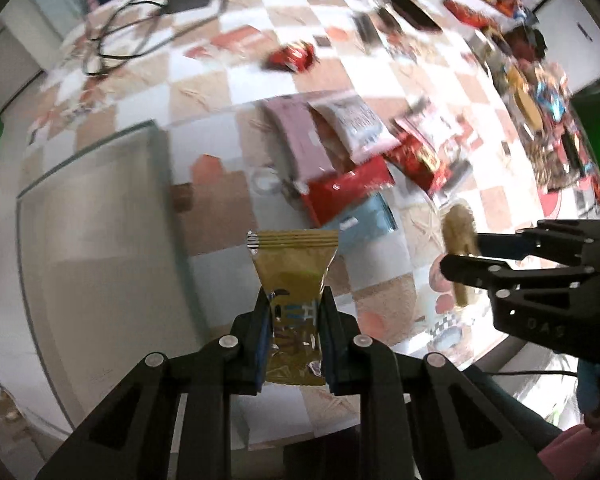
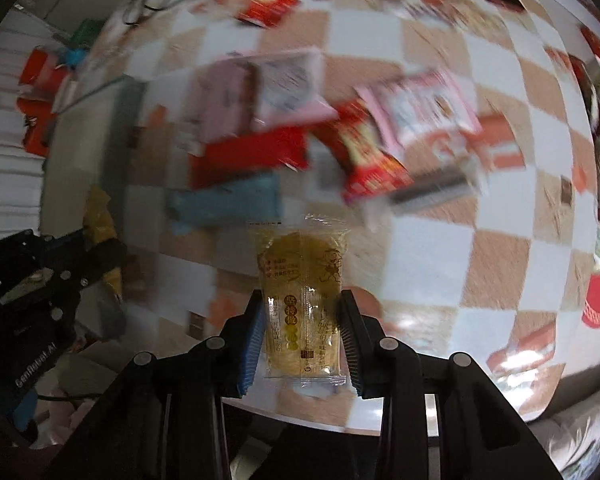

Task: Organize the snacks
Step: 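Carry the bread bag and gold packet with both grippers over the grey tray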

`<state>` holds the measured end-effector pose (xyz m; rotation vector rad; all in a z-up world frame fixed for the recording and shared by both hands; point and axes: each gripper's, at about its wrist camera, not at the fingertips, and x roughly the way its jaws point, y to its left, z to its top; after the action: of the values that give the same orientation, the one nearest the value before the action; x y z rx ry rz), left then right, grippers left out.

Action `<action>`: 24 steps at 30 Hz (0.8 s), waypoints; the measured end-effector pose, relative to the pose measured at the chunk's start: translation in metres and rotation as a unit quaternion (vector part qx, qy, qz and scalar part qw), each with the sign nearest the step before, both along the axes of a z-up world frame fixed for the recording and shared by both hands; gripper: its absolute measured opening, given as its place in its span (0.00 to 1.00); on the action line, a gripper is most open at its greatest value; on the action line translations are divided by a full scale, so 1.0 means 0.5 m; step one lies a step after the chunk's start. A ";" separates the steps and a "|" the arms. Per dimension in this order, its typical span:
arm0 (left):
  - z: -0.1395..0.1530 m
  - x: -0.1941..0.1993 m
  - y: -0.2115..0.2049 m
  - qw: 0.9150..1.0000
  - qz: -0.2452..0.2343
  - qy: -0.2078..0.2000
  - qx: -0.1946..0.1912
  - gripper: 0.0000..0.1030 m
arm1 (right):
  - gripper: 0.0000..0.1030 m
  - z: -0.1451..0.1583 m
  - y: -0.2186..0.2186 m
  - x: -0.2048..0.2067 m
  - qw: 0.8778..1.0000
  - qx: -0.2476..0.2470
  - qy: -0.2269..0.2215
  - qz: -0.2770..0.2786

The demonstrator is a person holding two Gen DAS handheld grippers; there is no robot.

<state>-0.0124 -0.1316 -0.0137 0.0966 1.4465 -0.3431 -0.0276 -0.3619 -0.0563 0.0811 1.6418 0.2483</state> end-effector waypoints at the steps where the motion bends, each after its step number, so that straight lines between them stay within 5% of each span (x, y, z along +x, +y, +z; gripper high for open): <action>1: 0.010 0.001 0.003 1.000 0.009 -0.003 -0.002 0.23 | 0.36 0.006 0.011 0.004 1.000 0.003 -0.004 0.006; 14: 0.018 0.011 0.192 0.988 0.152 -0.010 0.015 0.23 | 0.36 0.064 0.285 0.105 0.993 0.051 -0.028 0.104; 24: -0.034 -0.002 0.262 0.981 0.189 0.016 0.034 0.23 | 0.36 0.043 0.450 0.119 0.984 0.072 -0.012 0.161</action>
<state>-0.0135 -0.0008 -0.0308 -0.1285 1.4729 0.0175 0.0321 -0.1368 -0.0346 -0.0789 1.6063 0.6125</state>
